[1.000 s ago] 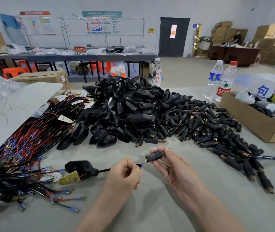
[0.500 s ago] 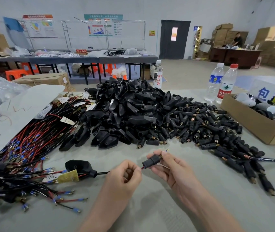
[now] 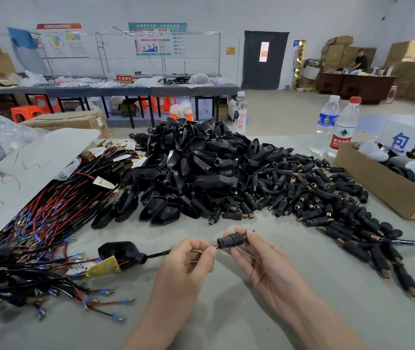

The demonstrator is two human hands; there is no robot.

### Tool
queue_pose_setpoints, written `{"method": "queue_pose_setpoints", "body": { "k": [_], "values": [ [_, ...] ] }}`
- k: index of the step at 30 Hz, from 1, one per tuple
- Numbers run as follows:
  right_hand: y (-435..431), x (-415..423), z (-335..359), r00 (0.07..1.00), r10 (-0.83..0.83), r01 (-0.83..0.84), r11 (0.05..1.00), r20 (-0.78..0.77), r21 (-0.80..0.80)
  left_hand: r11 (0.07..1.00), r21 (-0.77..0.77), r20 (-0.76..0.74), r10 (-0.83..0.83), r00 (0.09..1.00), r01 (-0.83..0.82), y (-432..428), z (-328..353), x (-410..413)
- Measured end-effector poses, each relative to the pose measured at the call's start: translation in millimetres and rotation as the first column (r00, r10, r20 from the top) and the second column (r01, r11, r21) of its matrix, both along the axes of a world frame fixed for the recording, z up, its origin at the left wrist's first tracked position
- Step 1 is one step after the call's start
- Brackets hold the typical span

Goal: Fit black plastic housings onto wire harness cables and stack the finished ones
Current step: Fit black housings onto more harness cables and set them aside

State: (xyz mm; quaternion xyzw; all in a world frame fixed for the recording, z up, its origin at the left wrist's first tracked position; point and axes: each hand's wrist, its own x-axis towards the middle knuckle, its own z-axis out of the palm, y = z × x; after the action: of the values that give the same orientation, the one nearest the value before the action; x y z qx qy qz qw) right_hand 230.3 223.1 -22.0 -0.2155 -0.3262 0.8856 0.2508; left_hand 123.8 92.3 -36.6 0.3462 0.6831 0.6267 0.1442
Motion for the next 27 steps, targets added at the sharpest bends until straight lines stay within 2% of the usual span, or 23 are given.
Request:
{"method": "queue_pose_setpoints", "body": {
  "k": [5,9,12,14,17,27],
  "values": [
    [-3.7,1.1,0.3,0.999,0.045,-0.045,0.996,-0.008,0.072,0.997,-0.036,-0.092,0.058,0.994,-0.061,-0.6,-4.9,-1.6],
    [-5.0,0.3,-0.5,0.999,0.036,-0.035,0.998,-0.021,0.059,0.998,0.006,-0.039,0.069,0.997,-0.069,-0.7,-1.6,-1.0],
    [-2.0,-0.2,-0.9,1.0,0.007,-0.006,0.999,-0.029,0.035,0.999,0.036,-0.007,0.008,1.0,-0.007,-2.8,1.8,-0.4],
    [0.1,0.0,-1.1,1.0,-0.004,0.005,1.0,-0.031,0.014,0.998,0.056,-0.038,-0.038,0.999,0.04,-2.7,2.6,-0.4],
    [1.2,-0.3,-1.0,0.999,0.014,-0.014,1.0,-0.042,-0.019,0.997,0.054,-0.092,-0.043,0.995,0.048,-1.4,2.4,-2.0],
    [-3.1,-0.3,-0.2,0.997,0.058,-0.055,0.997,-0.044,0.053,1.0,-0.002,-0.034,-0.015,0.999,0.015,1.0,-3.9,-5.0]
  ]
}}
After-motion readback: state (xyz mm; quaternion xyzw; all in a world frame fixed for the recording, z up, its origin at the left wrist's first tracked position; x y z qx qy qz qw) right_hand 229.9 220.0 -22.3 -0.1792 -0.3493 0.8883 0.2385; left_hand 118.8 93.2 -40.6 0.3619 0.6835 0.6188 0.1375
